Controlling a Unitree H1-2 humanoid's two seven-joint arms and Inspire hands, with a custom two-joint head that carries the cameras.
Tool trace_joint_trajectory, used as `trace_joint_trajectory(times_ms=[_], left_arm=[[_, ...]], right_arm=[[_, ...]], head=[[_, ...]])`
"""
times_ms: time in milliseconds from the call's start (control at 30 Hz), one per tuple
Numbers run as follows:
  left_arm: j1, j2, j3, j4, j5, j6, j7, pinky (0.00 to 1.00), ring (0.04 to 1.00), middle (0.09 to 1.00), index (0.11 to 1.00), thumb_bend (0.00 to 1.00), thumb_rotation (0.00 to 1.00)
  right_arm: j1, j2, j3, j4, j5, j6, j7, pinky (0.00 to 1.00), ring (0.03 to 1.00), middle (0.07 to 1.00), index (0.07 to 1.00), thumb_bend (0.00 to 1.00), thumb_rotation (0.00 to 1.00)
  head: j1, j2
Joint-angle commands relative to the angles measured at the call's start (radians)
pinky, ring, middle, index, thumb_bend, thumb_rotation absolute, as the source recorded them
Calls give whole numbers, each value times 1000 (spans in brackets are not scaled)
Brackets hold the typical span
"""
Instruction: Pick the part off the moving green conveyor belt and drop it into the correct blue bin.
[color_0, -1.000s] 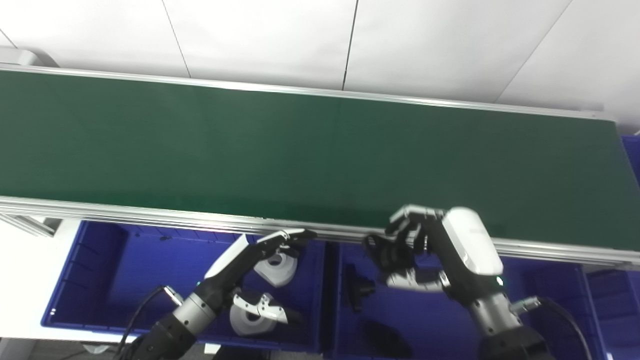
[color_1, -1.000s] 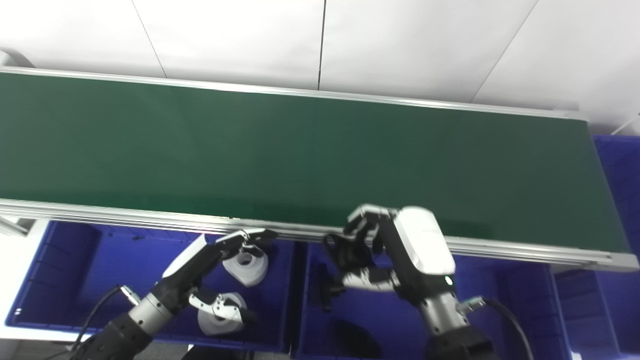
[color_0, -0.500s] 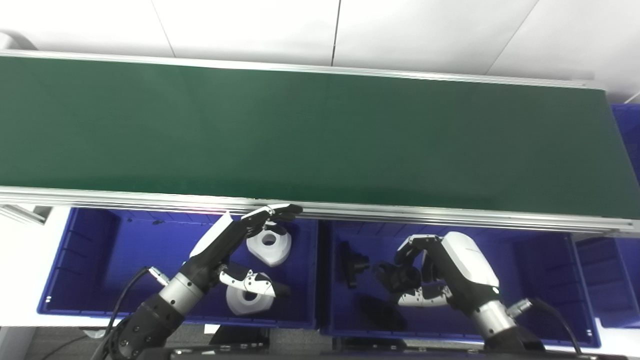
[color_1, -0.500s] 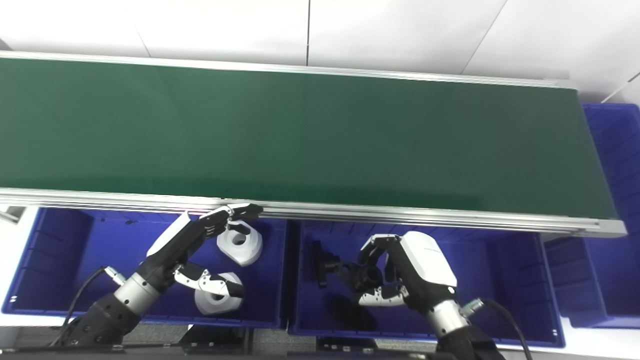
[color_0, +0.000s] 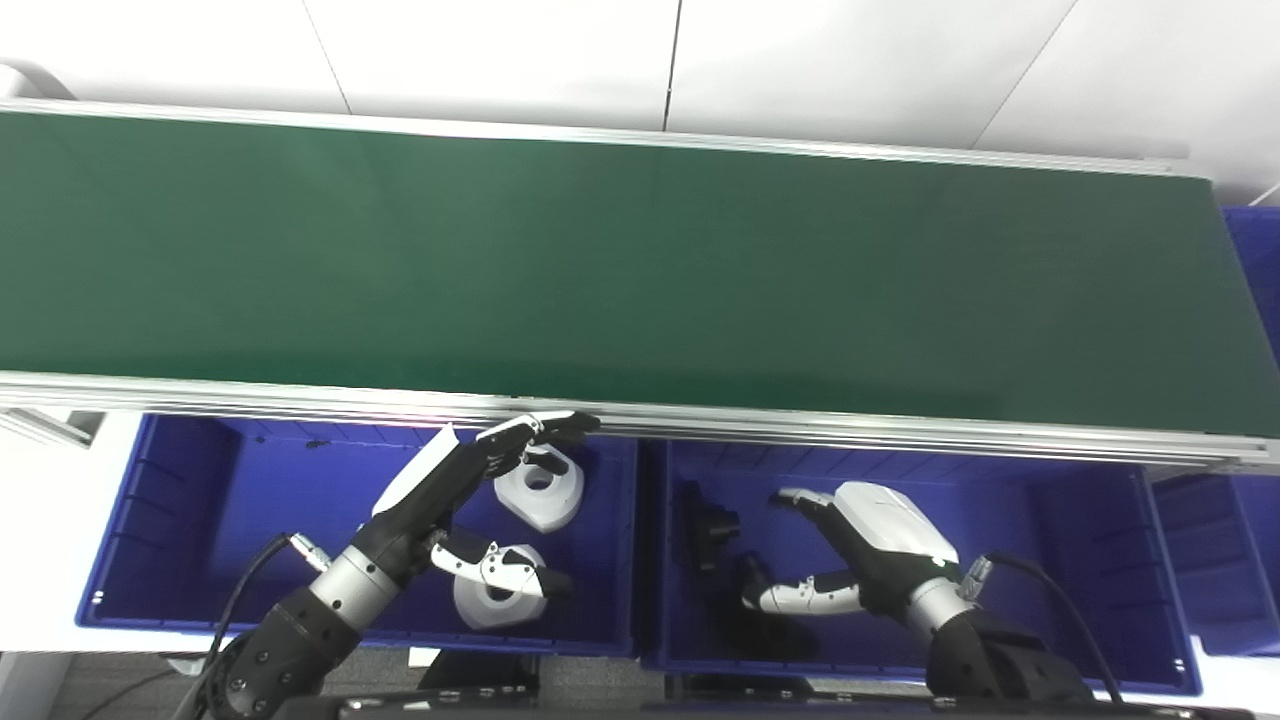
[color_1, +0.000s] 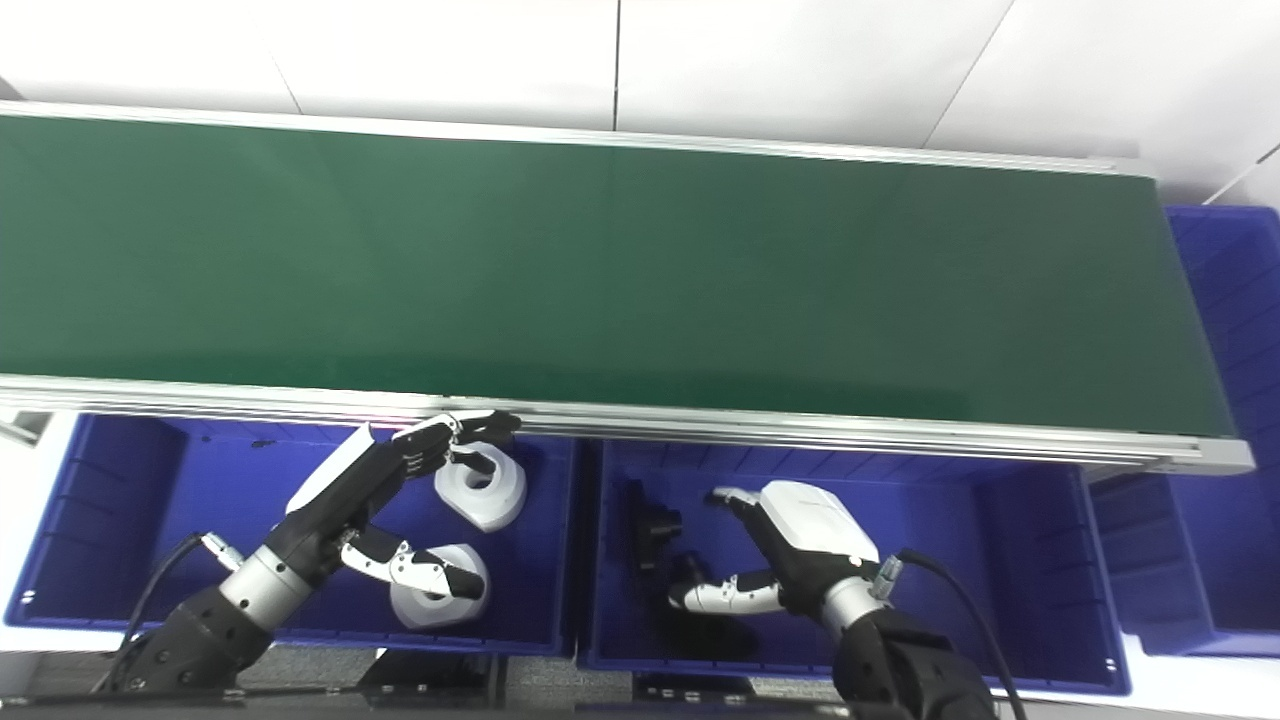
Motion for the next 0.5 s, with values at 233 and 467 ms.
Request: trace_joint_trajectory(times_ms=[233,467], left_arm=[[5,13,8,-26,-9,-1,-9,719,837,875,824,909,257],[6,16,8,-22,3,1,-11,740,855,885,837,911,269]], right_arm=[[122,119,-68,-106,307,-202,-291,879,924,955,959,736,678],[164,134,-49,-90,453,-368,-371,778,892,947,973,770,629]], head=[[26,-10],[58,-22]])
